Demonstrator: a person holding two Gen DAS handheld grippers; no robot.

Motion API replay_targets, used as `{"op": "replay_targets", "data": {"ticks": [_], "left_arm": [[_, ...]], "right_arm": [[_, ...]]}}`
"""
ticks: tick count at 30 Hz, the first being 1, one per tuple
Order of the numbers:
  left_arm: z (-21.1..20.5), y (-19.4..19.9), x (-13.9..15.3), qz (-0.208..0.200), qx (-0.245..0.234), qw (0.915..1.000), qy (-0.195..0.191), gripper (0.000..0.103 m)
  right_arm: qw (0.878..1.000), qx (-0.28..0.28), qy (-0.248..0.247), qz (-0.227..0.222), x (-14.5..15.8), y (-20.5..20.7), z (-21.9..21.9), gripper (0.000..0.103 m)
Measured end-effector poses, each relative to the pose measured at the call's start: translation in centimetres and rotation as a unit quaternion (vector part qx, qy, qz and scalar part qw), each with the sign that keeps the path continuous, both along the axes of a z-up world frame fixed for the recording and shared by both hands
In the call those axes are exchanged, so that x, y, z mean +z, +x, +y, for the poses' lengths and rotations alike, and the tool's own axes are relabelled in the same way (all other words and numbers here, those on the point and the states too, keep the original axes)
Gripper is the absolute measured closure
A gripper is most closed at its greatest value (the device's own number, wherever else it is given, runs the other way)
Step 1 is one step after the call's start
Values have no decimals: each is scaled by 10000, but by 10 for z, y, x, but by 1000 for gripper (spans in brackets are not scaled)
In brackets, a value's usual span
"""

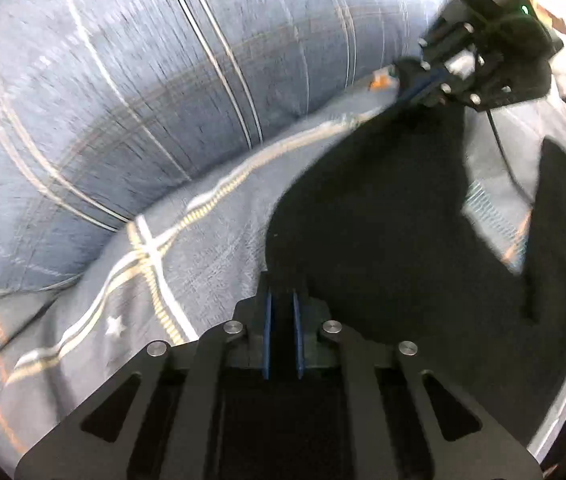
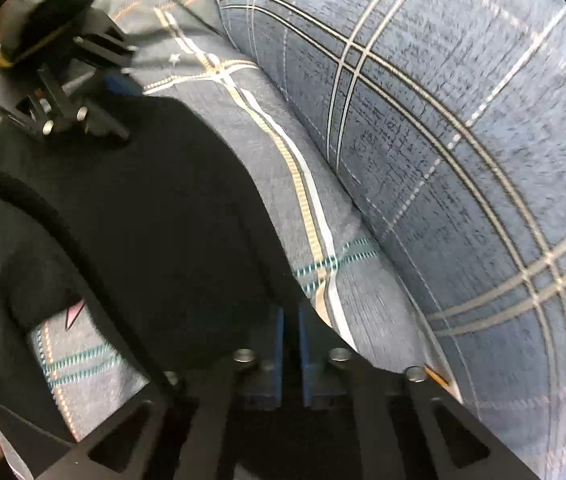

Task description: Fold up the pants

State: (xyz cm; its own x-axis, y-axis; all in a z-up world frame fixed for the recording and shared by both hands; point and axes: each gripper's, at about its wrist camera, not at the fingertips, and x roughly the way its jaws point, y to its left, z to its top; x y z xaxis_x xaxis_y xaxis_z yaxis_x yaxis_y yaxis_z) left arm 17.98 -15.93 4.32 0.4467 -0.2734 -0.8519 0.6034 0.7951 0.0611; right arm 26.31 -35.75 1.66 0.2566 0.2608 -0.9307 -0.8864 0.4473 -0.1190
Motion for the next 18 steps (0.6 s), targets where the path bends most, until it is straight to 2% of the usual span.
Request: {"op": "replay_targets", "data": {"ticks": [3,6,7,10,12,15,18], "left_arm": [[6,-38,36,-378,-110,9985,-380,96],[1,-96,64,-803,-385,9947,-510,95],[0,-117,68,-870,-429,9937,-566,95],[-13,-172,54,-740,-495,9927,-813,96],[-11,-192,35,-610,-401,9933,-890,95],[-13,-199,3,-173,21,9916,-1284,95],[-9,-210,-10,-28,478,9874,-1511,92]], "right_arm": [[9994,-183,156,-265,27,-26,-15,98],[9972,-291,444,-518,62,-66,-33,98],[9959,-340,587,-593,75,-85,-40,98],[9914,-502,1026,-631,95,-147,-68,98],[9881,-663,1303,-475,85,-191,-79,98],[9855,-886,1431,-220,50,-239,-88,98],[9765,-1368,1665,9,12,-257,-92,98]]}}
